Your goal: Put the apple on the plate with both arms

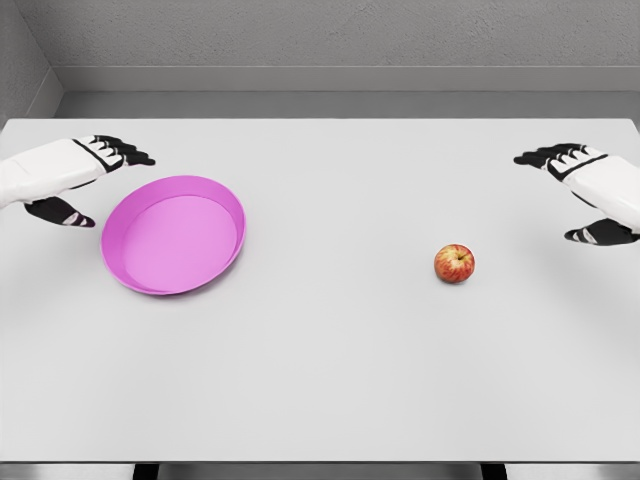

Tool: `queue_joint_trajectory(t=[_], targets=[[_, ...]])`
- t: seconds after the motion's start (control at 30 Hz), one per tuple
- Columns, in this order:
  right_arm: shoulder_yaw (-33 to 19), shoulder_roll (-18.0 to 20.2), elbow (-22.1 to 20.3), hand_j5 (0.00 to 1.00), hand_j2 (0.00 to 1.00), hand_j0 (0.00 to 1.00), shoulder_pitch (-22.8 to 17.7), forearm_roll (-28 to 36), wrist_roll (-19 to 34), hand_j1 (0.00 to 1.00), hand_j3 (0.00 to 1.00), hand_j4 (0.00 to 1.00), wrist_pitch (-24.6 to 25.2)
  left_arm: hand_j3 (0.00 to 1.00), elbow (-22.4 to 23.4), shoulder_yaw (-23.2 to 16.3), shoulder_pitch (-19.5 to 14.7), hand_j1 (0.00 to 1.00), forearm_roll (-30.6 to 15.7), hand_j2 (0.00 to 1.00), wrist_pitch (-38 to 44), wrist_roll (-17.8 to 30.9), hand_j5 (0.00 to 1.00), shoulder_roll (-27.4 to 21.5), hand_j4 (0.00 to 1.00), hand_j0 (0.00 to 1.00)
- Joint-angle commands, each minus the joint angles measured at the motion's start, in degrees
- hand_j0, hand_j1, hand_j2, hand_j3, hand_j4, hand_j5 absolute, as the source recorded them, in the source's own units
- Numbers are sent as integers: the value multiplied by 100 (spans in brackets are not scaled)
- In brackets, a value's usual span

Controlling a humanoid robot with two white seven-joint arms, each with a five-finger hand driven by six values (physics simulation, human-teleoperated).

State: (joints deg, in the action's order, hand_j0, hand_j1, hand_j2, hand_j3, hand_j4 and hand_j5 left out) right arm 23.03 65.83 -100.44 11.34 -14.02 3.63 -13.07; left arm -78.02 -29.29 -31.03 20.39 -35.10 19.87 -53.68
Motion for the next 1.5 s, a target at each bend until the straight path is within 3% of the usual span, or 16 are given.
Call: queue_joint_trajectory(t=[0.0, 0.2, 0.3, 0.37, 0.43, 0.47, 0.77, 0.93, 1.13, 1.2, 1.47], targets=[[-18, 9, -11, 100, 100, 100, 9, 13, -3, 100, 100, 100, -2, 100, -11, -6, 0, 100, 0, 100, 10, -1, 100, 7, 100, 100], [34, -79, -11, 100, 100, 100, 62, 13, 6, 100, 100, 100, -2, 100, -29, -6, -9, 100, 35, 100, 10, -1, 100, 15, 100, 100], [140, -237, -2, 100, 100, 100, 220, 22, 585, 100, 100, 100, 15, 100, -55, -6, -9, 100, 35, 100, 10, -1, 100, 15, 100, 100], [684, -518, -2, 100, 100, 100, 782, 22, 1095, 100, 100, 100, 42, 100, -55, -6, 0, 100, 35, 100, 10, -1, 100, 15, 100, 100], [1168, -1107, 16, 100, 100, 100, 1335, 22, 2079, 100, 100, 100, 103, 100, -55, -6, 0, 100, 35, 100, 10, -1, 100, 15, 100, 100], [1511, -1151, 33, 100, 100, 100, 1617, 31, 2221, 100, 100, 100, 112, 100, -55, -6, 0, 100, 35, 100, 10, -1, 100, 15, 100, 100], [1590, -1098, 95, 100, 100, 100, 1837, 22, 2264, 100, 100, 100, 112, 100, -55, -6, 0, 100, 35, 100, 10, -1, 100, 15, 100, 100], [1669, -1116, 95, 100, 100, 100, 1837, 22, 2871, 100, 100, 100, 112, 100, -55, -15, 0, 100, 35, 100, 10, -1, 100, 24, 100, 100], [1819, -1177, 341, 100, 100, 100, 1890, 5, 2880, 100, 100, 100, 112, 100, -47, -6, 0, 100, 53, 100, 10, -1, 100, 59, 100, 100], [2178, -1406, 666, 100, 100, 100, 2223, 5, 2880, 100, 100, 100, 130, 100, -47, -15, 0, 100, 53, 100, 10, -1, 100, 59, 100, 100], [2302, -1415, 684, 100, 100, 100, 2241, 5, 2880, 100, 100, 100, 147, 100, -12, -15, -18, 100, 228, 100, 10, -1, 100, 191, 100, 100]])
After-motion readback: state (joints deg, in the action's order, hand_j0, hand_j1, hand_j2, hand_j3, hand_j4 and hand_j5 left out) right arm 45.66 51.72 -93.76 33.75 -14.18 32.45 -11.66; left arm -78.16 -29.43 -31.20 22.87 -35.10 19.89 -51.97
